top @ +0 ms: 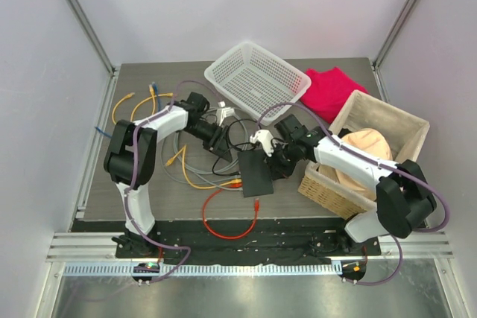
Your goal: Pull the plug from the switch port
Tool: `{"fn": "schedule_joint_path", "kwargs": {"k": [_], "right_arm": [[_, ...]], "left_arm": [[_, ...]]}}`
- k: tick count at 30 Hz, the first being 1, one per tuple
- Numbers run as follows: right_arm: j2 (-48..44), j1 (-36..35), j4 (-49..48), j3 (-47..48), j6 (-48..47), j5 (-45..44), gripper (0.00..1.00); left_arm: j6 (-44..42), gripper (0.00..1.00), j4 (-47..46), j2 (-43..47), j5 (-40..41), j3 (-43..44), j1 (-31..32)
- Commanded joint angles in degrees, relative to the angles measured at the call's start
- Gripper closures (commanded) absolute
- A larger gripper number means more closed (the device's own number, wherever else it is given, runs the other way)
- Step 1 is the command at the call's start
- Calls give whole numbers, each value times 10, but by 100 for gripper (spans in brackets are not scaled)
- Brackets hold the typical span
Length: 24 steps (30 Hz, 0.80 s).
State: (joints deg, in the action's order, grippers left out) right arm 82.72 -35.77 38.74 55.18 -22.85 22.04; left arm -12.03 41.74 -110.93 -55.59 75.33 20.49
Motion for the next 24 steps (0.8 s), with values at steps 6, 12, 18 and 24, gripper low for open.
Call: {"fn": "schedule_joint_path", "kwargs": {"k": [6, 12, 18, 24], "right_arm": [[46, 2, -27, 33, 37, 16, 99], [55, -1, -30, 32, 41, 7, 99], [41, -1, -34, 15, 42, -5, 99], [33, -2, -36, -1, 47, -5, 99]], "left_arm": [[19, 50, -37, 22, 1, -61, 38], [38, 50, -59, -16, 22, -37, 67], [36, 50, -43, -50, 37, -3, 68], [43, 49, -51, -69, 37, 5, 73]]}}
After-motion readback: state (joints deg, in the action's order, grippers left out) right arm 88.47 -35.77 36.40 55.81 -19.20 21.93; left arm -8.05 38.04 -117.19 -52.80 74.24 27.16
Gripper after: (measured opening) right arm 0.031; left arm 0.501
